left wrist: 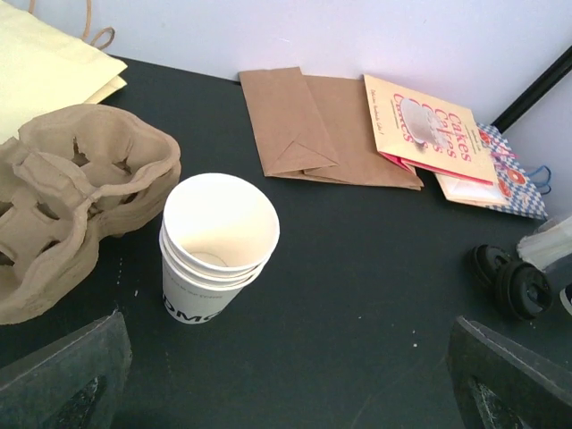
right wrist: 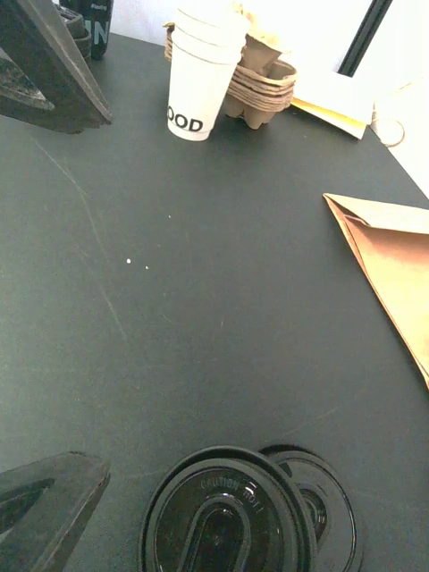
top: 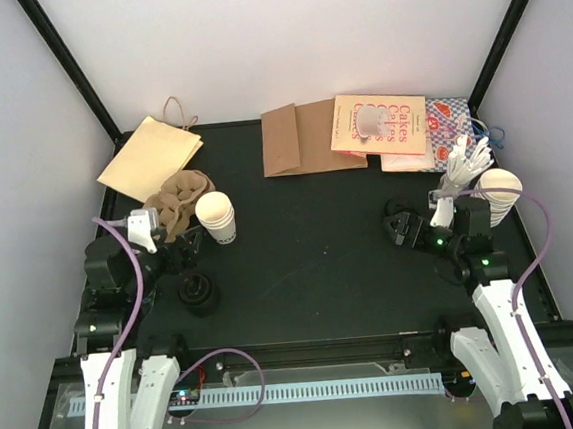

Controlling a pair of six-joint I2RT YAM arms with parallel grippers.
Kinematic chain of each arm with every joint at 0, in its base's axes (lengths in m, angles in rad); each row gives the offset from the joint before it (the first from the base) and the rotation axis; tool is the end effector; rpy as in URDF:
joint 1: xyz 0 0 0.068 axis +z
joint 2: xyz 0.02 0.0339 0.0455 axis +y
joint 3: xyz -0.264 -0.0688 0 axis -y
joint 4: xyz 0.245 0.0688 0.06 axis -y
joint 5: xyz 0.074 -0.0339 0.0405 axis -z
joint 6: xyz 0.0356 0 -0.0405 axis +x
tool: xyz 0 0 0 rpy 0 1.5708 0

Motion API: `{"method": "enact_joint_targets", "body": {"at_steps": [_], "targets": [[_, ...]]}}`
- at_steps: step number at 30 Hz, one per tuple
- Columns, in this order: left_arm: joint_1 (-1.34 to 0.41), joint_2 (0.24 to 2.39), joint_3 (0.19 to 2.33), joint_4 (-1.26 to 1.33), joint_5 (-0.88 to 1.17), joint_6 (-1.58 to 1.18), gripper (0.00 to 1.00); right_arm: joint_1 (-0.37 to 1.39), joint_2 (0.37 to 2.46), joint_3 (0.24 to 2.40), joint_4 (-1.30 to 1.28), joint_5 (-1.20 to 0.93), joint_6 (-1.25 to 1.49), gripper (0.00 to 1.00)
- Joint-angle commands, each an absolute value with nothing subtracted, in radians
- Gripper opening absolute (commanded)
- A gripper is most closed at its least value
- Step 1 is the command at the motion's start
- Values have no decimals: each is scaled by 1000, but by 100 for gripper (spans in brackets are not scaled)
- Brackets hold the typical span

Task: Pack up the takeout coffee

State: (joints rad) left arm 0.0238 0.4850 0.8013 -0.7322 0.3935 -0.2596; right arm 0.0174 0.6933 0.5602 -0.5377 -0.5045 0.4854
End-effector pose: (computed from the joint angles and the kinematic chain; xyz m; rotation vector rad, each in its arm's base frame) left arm 0.0987 -0.0113 0.3266 -0.0250 1.9930 -0.5427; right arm 0.1498 0.0198 0.2438 0.2499 2.2600 0.8344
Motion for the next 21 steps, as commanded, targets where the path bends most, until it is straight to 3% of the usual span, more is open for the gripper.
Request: {"method": "enact_joint_targets", "body": {"at_steps": [1, 14, 21], "targets": [[19, 518, 797, -711, 406, -250, 99, 22, 702, 571, -490, -527, 490, 100], [19, 568, 795, -709, 434, -260, 99, 30, 823, 681, -464, -509, 485, 100], [19, 573, 795, -708, 406, -258, 99, 145, 973, 827, -480, -374, 468, 100]]}}
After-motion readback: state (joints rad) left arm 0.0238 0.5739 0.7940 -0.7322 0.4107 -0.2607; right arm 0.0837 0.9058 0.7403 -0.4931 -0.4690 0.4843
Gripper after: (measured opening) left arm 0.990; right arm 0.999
